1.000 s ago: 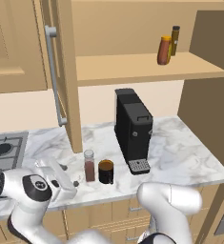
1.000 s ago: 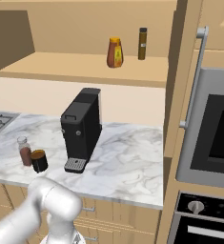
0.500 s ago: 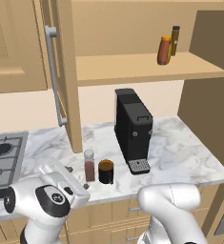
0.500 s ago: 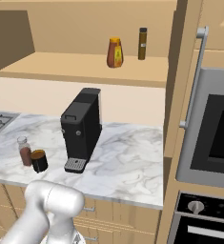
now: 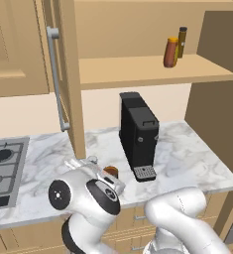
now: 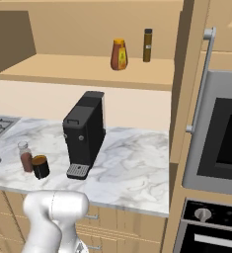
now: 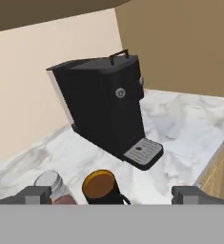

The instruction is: Pick the cinnamon and honey bottle from the cabinet and place them next to the mug.

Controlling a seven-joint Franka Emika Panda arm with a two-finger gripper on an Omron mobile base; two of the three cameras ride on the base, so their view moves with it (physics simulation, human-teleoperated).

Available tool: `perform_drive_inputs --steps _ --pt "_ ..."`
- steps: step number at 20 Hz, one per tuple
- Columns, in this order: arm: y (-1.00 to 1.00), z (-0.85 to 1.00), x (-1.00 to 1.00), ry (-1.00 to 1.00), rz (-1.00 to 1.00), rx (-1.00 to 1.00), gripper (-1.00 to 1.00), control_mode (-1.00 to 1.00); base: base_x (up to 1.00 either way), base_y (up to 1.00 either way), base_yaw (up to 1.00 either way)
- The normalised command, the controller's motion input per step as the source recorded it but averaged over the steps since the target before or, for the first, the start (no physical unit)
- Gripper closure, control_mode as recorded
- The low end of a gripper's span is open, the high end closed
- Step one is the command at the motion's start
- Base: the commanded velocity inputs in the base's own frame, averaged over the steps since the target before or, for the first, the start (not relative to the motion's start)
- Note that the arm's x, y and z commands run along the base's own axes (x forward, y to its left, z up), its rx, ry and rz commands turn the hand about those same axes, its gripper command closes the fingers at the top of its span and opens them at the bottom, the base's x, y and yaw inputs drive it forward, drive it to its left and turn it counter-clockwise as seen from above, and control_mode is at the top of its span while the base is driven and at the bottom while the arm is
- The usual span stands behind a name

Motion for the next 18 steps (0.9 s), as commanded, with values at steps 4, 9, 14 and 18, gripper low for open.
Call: perform_drive_inputs --steps 4,9,14,18 --pt "-0.58 0.6 0.0 0.0 0.21 0.04 -1.0 -1.0 0.0 0.0 0.0" --pt "-0.57 0.61 0.0 0.0 0.2 0.03 -1.0 -1.0 0.0 0.0 0.0" --pt "-0.71 0.49 0.15 0.02 0.22 0.01 -1.0 -1.0 0.0 0.0 0.0" --pt "-0.82 0.47 0.48 0.12 0.24 0.0 -1.0 -1.0 0.0 0.0 0.0"
